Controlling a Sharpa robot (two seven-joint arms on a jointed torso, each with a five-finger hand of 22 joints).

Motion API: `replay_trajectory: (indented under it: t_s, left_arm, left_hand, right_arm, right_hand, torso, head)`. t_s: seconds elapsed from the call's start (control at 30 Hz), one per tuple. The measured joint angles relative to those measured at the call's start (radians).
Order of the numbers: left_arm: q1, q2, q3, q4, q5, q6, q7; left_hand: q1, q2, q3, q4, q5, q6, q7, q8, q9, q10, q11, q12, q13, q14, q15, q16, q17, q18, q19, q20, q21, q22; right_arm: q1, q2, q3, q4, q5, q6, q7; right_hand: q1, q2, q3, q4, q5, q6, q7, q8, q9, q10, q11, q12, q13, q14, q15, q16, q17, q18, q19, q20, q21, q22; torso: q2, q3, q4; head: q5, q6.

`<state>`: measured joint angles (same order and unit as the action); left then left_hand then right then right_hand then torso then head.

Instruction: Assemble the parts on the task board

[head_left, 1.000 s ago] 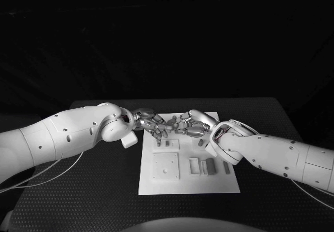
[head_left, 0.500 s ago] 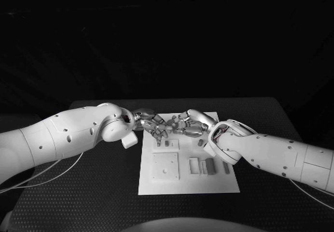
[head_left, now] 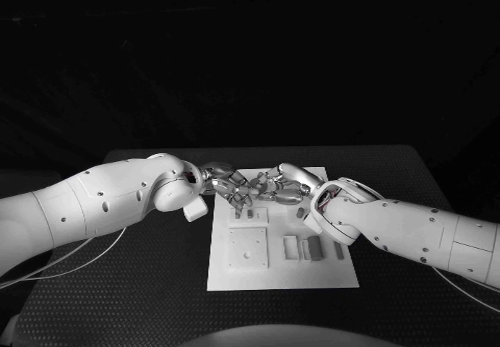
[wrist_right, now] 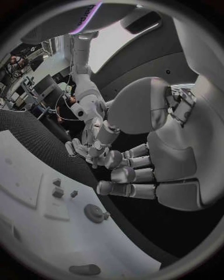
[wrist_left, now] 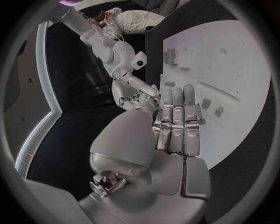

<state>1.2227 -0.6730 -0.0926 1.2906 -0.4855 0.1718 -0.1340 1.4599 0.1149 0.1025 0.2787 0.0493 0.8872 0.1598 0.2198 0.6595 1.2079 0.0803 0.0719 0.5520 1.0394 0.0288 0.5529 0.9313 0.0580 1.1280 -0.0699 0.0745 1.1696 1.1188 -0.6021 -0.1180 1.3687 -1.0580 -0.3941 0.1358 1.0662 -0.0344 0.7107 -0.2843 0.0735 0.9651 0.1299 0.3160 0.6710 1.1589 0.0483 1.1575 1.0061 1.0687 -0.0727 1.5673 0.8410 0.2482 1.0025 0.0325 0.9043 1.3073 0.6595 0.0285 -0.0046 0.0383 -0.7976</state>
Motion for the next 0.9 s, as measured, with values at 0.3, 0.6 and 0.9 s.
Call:
replay_trajectory:
  t_s: [0.3, 0.6, 0.9]
  left_arm:
    - [0.000, 0.000, 0.000, -0.001, 0.000, -0.003, -0.001]
    - [0.000, 0.001, -0.001, -0.002, 0.003, -0.010, -0.002]
    - [0.001, 0.003, 0.000, 0.000, 0.021, -0.015, 0.001]
  left_hand:
    - [0.059, 0.020, 0.014, -0.039, 0.000, 0.039, -0.012, 0.021, 0.000, 0.034, -0.016, 0.009, 0.005, 0.001, -0.001, 0.008, 0.001, 0.000, 0.001, -0.001, 0.000, 0.002]
    - [0.072, 0.022, 0.013, -0.054, 0.000, 0.077, -0.033, 0.039, 0.012, 0.070, -0.030, 0.020, 0.014, 0.013, -0.013, 0.016, 0.006, -0.004, 0.011, -0.011, 0.000, 0.005]
    - [0.072, 0.022, 0.013, -0.054, 0.000, 0.079, -0.035, 0.041, 0.012, 0.073, -0.034, 0.020, 0.015, 0.013, -0.013, 0.016, 0.007, -0.004, 0.014, -0.014, 0.000, 0.006]
  right_arm:
    - [0.000, 0.002, 0.000, -0.002, -0.005, 0.006, -0.002]
    - [0.000, 0.006, 0.000, -0.007, -0.043, 0.020, -0.014]
    - [-0.001, 0.014, -0.001, -0.010, -0.094, 0.025, -0.033]
  right_hand:
    - [-0.003, -0.003, 0.000, 0.000, 0.000, 0.000, 0.000, -0.005, 0.000, 0.000, 0.000, -0.008, -0.017, -0.005, 0.004, -0.017, -0.010, 0.007, -0.008, 0.008, -0.017, 0.000]
    - [-0.006, -0.020, -0.003, -0.003, 0.000, 0.000, 0.000, -0.011, 0.000, -0.002, -0.002, -0.023, -0.041, -0.013, 0.013, -0.031, -0.019, 0.010, -0.018, 0.018, -0.029, 0.000]
    - [0.009, -0.036, -0.008, -0.003, 0.000, 0.000, 0.000, -0.028, -0.005, -0.003, -0.003, -0.058, -0.094, -0.022, 0.021, -0.047, -0.033, 0.011, -0.027, 0.027, -0.049, 0.000]
  torso:
    - [0.000, 0.0006, -0.0006]
    - [0.000, 0.0007, -0.0006]
    - [0.000, 0.0006, -0.0009]
  head:
    - [0.001, 0.000]
    - [0.000, 0.000]
    - [0.000, -0.002]
